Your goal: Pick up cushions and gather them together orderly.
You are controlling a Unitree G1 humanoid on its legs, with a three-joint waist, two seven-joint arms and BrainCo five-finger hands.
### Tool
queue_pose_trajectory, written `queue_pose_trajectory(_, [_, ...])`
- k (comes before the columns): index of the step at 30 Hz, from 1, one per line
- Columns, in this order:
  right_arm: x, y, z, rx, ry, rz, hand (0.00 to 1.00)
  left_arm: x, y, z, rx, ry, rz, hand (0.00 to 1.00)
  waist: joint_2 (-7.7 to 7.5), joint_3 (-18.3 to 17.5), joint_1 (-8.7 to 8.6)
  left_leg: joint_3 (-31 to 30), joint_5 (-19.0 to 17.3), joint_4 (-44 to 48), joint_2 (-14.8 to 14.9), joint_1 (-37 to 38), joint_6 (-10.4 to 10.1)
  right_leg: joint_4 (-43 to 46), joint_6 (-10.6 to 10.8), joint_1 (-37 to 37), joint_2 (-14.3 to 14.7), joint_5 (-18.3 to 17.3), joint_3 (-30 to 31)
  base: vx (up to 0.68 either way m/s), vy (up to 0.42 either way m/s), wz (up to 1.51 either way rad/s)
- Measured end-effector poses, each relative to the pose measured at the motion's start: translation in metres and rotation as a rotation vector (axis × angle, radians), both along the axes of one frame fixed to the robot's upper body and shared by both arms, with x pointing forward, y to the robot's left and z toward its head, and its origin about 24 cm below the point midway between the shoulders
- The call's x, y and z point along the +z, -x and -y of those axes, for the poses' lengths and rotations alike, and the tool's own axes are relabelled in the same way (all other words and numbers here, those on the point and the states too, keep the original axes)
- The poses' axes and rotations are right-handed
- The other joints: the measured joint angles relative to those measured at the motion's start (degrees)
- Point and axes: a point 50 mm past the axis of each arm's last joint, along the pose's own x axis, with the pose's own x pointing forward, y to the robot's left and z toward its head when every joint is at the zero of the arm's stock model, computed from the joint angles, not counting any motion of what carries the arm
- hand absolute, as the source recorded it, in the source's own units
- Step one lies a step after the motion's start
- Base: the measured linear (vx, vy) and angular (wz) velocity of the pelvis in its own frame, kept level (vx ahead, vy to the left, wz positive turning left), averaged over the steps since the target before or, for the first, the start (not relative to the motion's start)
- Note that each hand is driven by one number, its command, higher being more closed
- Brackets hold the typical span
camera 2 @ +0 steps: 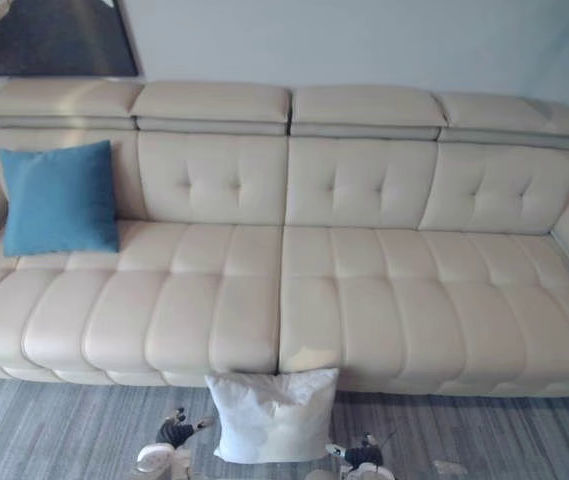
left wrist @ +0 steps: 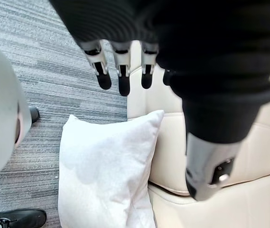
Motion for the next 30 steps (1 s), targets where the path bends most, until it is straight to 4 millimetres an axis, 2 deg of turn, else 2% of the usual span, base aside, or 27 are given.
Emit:
queue_pose_trajectory(2, [0.005,-0.015,0.001,-0.009,0.014,0.037,0.0,0.007,-0.018,-0.005,0.018,-0.012,0.05,0.0,-0.45,2.7,0.05,-1.4,-0.7,5.6,0.7,-5.4,0.7,5.9,-0.5,-5.5,-0.2,-1.1,-0.1,-0.06,-0.069,0.15])
queue_pose_trajectory(3, [0.011,-0.032,0.003,-0.019,0.022,0.081,0.0,0.015,-0.036,-0.008,0.033,-0.024,0.101,0.0,-0.47,5.4,0.25,-1.8,-1.5,11.7,1.9,-11.2,1.6,10.5,-1.2,-10.6,-0.2,-2.0,-0.1,-0.14,-0.082,0.09])
queue_pose_trajectory(4, [0.014,-0.039,0.005,-0.026,0.025,0.103,0.0,0.019,-0.043,-0.01,0.046,-0.03,0.124,0.0,-0.45,6.4,0.3,-2.2,-1.8,14.3,2.4,-14.0,1.9,12.5,-1.3,-13.1,-0.1,-2.4,-0.1,-0.24,-0.119,0.03])
queue_pose_trajectory(5, [0.022,-0.058,0.008,-0.028,0.038,0.155,0.0,0.03,-0.06,-0.016,0.06,-0.044,0.183,0.0,-0.43,9.1,0.41,-3.3,-3.1,19.4,3.5,-19.2,1.8,16.6,-1.8,-17.6,0.1,-3.9,-0.1,-0.21,-0.1,0.01])
queue_pose_trajectory(7, [0.035,-0.078,0.013,-0.053,0.054,0.23,0.0,0.044,-0.081,-0.023,0.078,-0.065,0.253,0.0,-0.39,11.4,0.44,-4.6,-5.5,24.1,4.5,-24.6,1.4,21.6,-2.3,-23.3,0.2,-5.9,-0.1,-0.22,-0.087,0.0])
queue_pose_trajectory(8, [0.044,-0.09,0.018,-0.062,0.069,0.277,0.0,0.054,-0.094,-0.028,0.092,-0.076,0.303,0.0,-0.52,12.0,0.42,-4.9,-6.9,26.7,5.1,-28.6,0.9,24.7,-2.5,-27.5,0.2,-7.0,0.0,-0.28,-0.101,-0.01])
queue_pose_trajectory(9, [0.059,-0.11,0.026,-0.089,0.082,0.349,0.0,0.074,-0.117,-0.035,0.106,-0.087,0.388,0.0,-0.67,13.6,0.41,-5.9,-8.0,30.8,5.7,-34.5,0.5,28.5,-2.6,-33.1,0.2,-8.3,0.2,-0.22,-0.082,-0.02])
queue_pose_trajectory(11, [0.071,-0.126,0.031,-0.104,0.09,0.4,0.0,0.09,-0.133,-0.04,0.117,-0.096,0.452,0.0,-0.71,15.6,0.21,-6.7,-8.2,33.3,6.1,-37.7,0.7,30.5,-2.8,-36.0,0.1,-8.5,0.1,-0.21,-0.058,0.01])
queue_pose_trajectory(13, [0.096,-0.152,0.037,-0.138,0.105,0.502,0.0,0.118,-0.16,-0.048,0.147,-0.113,0.554,0.0,-0.83,16.0,0.07,-7.8,-8.4,36.6,6.2,-46.0,1.4,33.6,-2.9,-44.0,-0.2,-8.5,0.2,-0.23,-0.061,0.1])
queue_pose_trajectory(15, [0.117,-0.174,0.038,-0.161,0.094,0.581,0.0,0.141,-0.178,-0.055,0.159,-0.122,0.626,0.0,-1.03,17.9,-0.12,-8.1,-8.1,38.6,6.4,-50.1,1.7,35.6,-3.2,-48.2,-0.3,-8.2,0.4,-0.16,-0.045,0.03])
queue_pose_trajectory(18, [0.161,-0.212,0.037,-0.173,0.092,0.723,0.0,0.179,-0.203,-0.065,0.193,-0.141,0.741,0.0,-1.23,20.2,-0.5,-8.5,-7.6,41.9,7.3,-58.0,1.9,38.6,-4.3,-56.0,-0.2,-7.4,0.7,-0.11,-0.042,-0.01])
queue_pose_trajectory(19, [0.182,-0.225,0.036,-0.169,0.096,0.792,0.0,0.193,-0.212,-0.065,0.192,-0.139,0.782,0.0,-1.2,21.5,-0.75,-9.0,-7.4,43.1,7.4,-60.5,1.7,39.7,-4.4,-58.2,-0.2,-7.4,0.6,-0.07,-0.061,0.06])
queue_pose_trajectory(23, [0.258,-0.264,0.02,-0.149,0.06,1.023,0.0,0.246,-0.24,-0.054,0.162,-0.126,0.931,0.0,-1.66,23.6,-1.23,-9.5,-7.1,46.4,8.1,-69.7,1.5,43.1,-4.7,-67.6,0.0,-7.1,0.9,-0.05,-0.054,0.0])
queue_pose_trajectory(24, [0.281,-0.273,0.012,-0.131,0.059,1.092,0.0,0.262,-0.247,-0.047,0.148,-0.113,0.974,0.0,-1.6,24.0,-1.31,-9.6,-7.1,47.1,8.2,-71.9,1.5,43.9,-4.7,-69.8,-0.1,-7.2,0.9,-0.03,-0.044,0.0])
queue_pose_trajectory(25, [0.29,-0.276,0.009,-0.121,0.058,1.114,0.0,0.267,-0.25,-0.045,0.143,-0.108,0.986,0.0,-1.59,24.0,-1.48,-9.7,-7.1,47.4,8.2,-72.7,1.5,44.2,-4.7,-70.7,-0.1,-7.1,1.0,-0.03,-0.031,0.02])
queue_pose_trajectory(26, [0.308,-0.282,-0.001,-0.098,0.049,1.164,0.0,0.281,-0.255,-0.037,0.123,-0.109,1.023,0.0,-1.64,24.5,-1.72,-9.9,-7.1,47.8,8.2,-74.0,1.5,44.8,-4.7,-72.0,-0.1,-7.1,0.9,0.0,0.0,0.0])
queue_pose_trajectory(28, [0.324,-0.286,-0.01,-0.077,0.042,1.203,0.0,0.296,-0.261,-0.027,0.093,-0.111,1.062,0.0,-1.59,24.7,-1.75,-10.3,-7.1,48.2,8.3,-75.2,1.5,45.1,-4.7,-73.0,-0.1,-7.2,0.6,-0.04,-0.027,0.02])
queue_pose_trajectory(29, [0.338,-0.288,-0.019,-0.063,0.024,1.244,1.0,0.308,-0.264,-0.02,0.068,-0.11,1.096,1.0,-1.58,24.7,-1.79,-10.5,-7.1,48.4,8.3,-76.1,1.5,45.5,-4.6,-73.9,-0.1,-7.2,0.6,-0.06,-0.032,0.04])
queue_pose_trajectory(30, [0.344,-0.288,-0.026,-0.061,0.004,1.27,1.0,0.317,-0.265,-0.014,0.055,-0.108,1.128,1.0,-1.57,24.7,-1.8,-10.7,-7.0,48.4,8.2,-76.7,1.3,45.5,-4.6,-74.3,-0.1,-7.2,0.5,-0.05,-0.025,0.05])
